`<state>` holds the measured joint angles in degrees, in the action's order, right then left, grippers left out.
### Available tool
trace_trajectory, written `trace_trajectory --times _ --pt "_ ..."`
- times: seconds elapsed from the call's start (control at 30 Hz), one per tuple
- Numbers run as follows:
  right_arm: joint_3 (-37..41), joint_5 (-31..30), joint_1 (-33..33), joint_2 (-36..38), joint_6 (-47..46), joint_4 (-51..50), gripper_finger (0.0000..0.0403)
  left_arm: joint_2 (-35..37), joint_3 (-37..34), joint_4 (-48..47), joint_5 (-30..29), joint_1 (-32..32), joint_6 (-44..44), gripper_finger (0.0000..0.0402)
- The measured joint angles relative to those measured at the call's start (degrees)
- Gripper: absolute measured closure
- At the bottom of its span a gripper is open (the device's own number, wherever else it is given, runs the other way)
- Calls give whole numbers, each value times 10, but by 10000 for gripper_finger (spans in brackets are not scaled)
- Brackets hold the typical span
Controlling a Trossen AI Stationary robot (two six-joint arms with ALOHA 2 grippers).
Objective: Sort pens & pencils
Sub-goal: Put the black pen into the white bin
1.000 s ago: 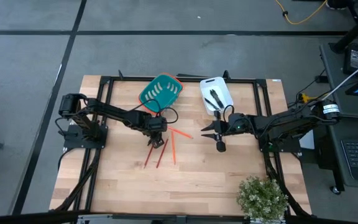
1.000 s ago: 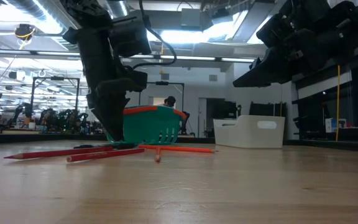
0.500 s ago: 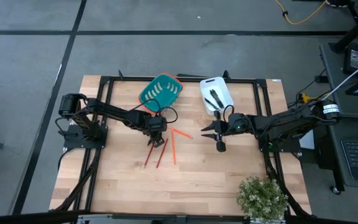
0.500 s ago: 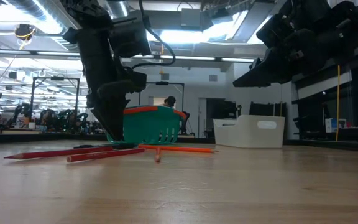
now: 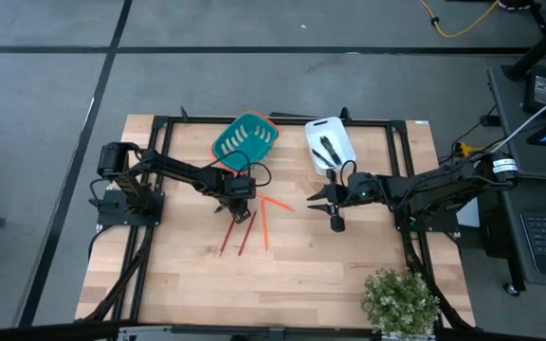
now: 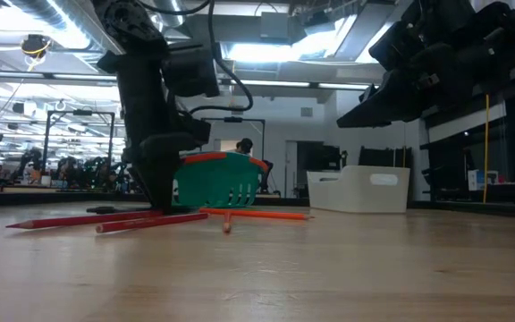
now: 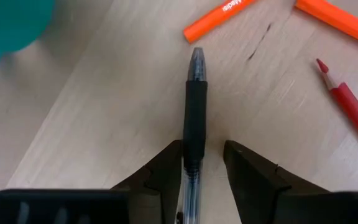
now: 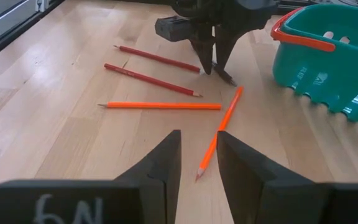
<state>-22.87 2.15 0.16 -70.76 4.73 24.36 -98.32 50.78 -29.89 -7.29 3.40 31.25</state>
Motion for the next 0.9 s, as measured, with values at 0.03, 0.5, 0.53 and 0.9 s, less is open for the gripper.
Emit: trace_trajectory --times 0.03,0.5,0.53,0.9 --pt "0 0 0 0 0 0 299 0 0 -2 0 -2 3 281" --pt "0 1 0 0 0 -2 299 -1 1 -53 28 -8 -1 288" --pt "0 1 0 0 0 -2 299 -1 1 -53 26 -8 -3 293" --pt "0 1 0 0 0 -2 299 -1 1 -59 25 -11 -47 383"
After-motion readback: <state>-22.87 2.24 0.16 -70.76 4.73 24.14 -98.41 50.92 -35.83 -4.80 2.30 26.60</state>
